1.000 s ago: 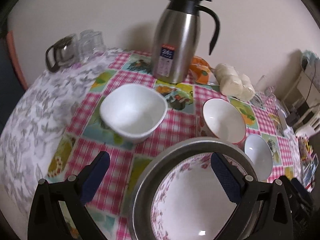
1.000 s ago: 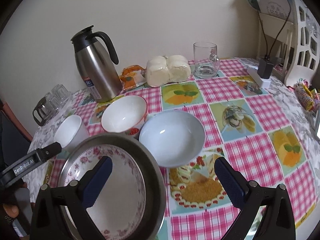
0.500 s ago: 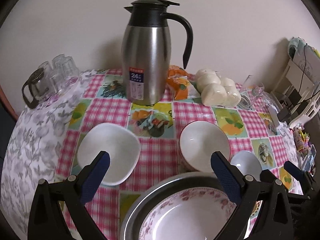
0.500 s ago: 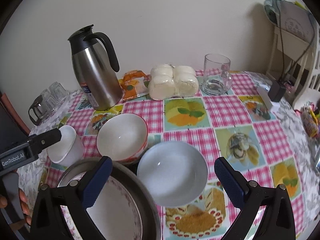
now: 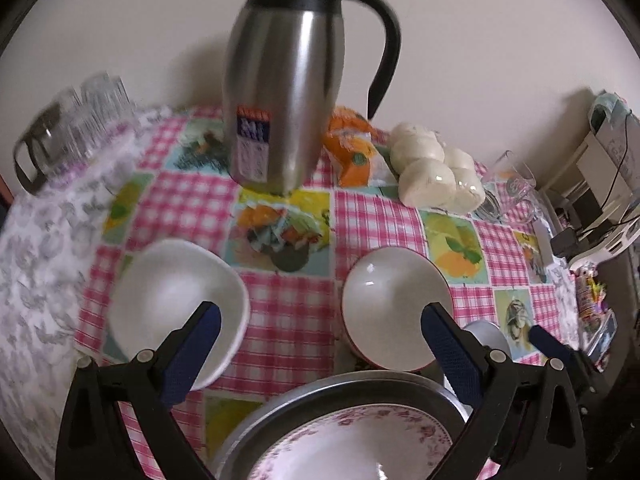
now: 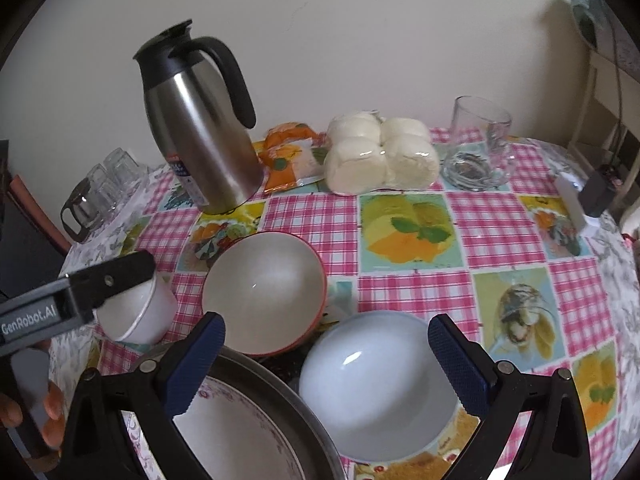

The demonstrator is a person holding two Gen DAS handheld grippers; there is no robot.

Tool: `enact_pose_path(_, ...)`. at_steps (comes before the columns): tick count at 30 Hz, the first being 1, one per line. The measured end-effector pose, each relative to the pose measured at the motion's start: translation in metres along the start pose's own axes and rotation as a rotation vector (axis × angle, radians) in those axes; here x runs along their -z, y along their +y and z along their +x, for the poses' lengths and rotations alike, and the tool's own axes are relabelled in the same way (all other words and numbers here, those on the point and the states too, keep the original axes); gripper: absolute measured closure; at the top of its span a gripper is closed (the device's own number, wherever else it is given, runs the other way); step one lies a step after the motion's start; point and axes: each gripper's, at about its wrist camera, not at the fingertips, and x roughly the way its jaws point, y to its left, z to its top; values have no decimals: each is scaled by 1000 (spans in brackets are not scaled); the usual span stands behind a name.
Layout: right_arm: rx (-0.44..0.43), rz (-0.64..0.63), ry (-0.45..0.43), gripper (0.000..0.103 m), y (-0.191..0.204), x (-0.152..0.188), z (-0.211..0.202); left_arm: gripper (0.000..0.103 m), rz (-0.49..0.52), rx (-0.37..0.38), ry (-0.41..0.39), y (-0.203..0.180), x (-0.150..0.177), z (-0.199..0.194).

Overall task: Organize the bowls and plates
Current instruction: 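Close both tools on the rim of the red-rimmed bowl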

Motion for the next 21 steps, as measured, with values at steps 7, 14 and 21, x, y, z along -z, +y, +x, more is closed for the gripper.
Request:
enact_pose_path(7,-5,-6,53,27,4,-6,28,32,-14,16,79,0,2,32)
enact_pose_path(14,-12,-3,110,58,3,-12,54,50,-22,50,139,-2,5,57)
enact_pose_path(21,-5,-9,153,78,2,-11,76,76,-17,78,180,-8,10,75)
